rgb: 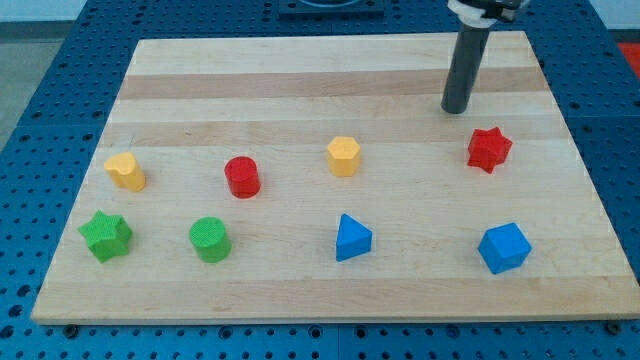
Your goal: Move the red star above the blue cube
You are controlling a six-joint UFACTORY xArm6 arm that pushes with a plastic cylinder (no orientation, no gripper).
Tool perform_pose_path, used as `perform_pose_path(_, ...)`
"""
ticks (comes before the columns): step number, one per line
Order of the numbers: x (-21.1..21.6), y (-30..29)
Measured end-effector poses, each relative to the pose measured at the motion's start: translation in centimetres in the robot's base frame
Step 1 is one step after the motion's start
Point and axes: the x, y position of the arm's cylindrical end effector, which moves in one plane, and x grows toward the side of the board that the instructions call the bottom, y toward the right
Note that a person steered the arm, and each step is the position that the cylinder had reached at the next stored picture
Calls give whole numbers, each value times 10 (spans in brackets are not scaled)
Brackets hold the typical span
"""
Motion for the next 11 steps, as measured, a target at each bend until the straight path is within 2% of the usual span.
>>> perform_pose_path(1, 17, 20)
perform_pose_path(2, 53, 35)
perform_pose_path(4, 105, 22)
perform_pose_path(6, 103, 22)
perform_pose_path(8, 14, -5)
perform_pose_path(11, 23, -58)
